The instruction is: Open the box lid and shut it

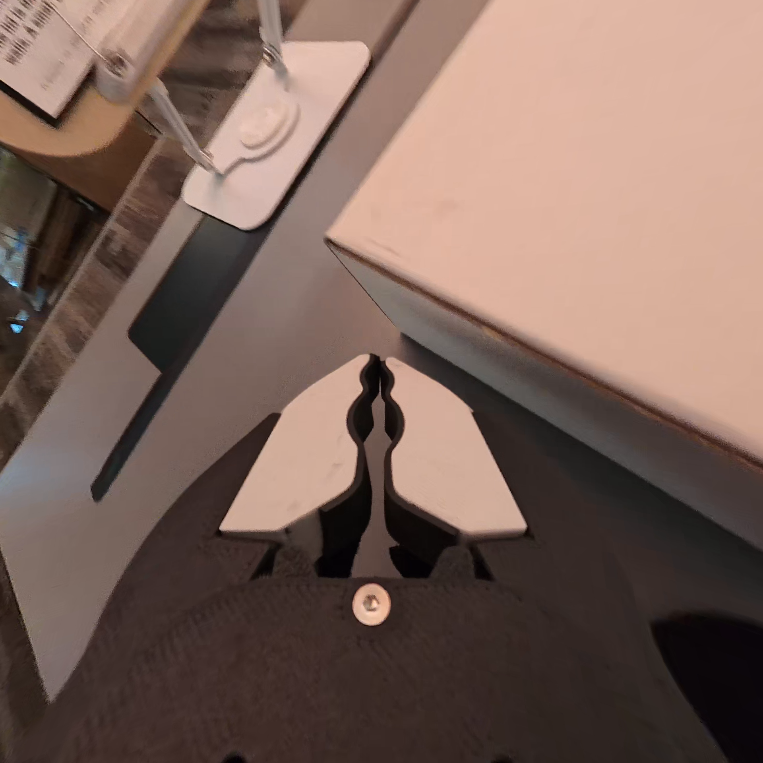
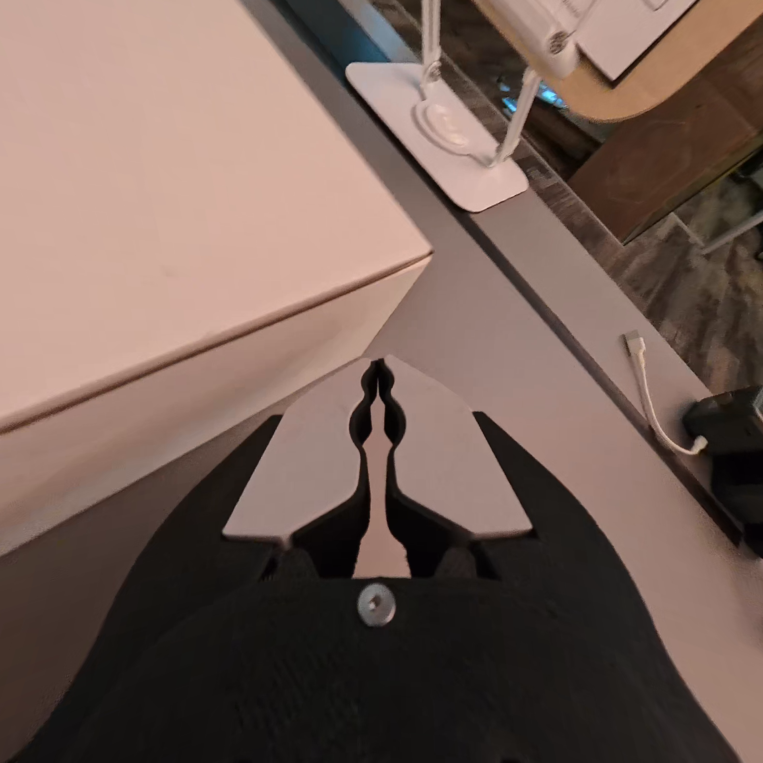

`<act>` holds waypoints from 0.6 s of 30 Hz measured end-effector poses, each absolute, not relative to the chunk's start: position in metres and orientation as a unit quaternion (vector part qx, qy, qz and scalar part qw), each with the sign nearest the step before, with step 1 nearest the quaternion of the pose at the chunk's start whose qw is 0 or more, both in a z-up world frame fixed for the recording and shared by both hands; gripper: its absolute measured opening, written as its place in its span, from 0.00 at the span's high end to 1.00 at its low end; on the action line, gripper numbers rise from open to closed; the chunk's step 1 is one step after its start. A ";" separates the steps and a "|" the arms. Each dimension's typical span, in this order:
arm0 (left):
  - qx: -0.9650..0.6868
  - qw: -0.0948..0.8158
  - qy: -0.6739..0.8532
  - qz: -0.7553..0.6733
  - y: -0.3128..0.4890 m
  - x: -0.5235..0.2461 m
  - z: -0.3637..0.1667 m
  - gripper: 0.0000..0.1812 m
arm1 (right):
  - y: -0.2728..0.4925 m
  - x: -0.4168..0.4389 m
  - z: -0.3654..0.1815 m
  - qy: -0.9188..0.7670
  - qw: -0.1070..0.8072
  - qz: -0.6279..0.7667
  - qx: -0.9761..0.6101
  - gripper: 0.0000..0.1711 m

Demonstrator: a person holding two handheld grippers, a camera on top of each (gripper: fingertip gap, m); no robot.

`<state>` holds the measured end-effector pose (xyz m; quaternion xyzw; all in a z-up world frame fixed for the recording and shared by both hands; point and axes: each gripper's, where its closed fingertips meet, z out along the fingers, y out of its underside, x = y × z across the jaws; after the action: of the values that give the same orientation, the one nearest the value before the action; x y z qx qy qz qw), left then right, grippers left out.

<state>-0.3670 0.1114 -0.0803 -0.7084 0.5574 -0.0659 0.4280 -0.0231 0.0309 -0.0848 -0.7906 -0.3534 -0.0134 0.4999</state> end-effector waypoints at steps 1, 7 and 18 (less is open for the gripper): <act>-0.712 0.417 0.560 -0.075 0.102 -0.371 -0.081 1.00 | 0.023 -0.024 -0.086 -0.361 0.495 -0.015 -0.790 1.00; -0.700 0.404 0.574 -0.133 0.071 -0.359 -0.079 1.00 | 0.009 -0.051 -0.088 -0.387 0.477 0.015 -0.789 1.00; -0.737 0.421 0.516 -0.115 0.122 -0.345 -0.077 1.00 | 0.076 -0.039 -0.090 -0.347 0.460 -0.004 -0.817 1.00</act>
<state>-0.3452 0.1215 -0.0775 -0.7369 0.5165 -0.1146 0.4209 -0.0389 0.0764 -0.0900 -0.8174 -0.3467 -0.0045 0.4601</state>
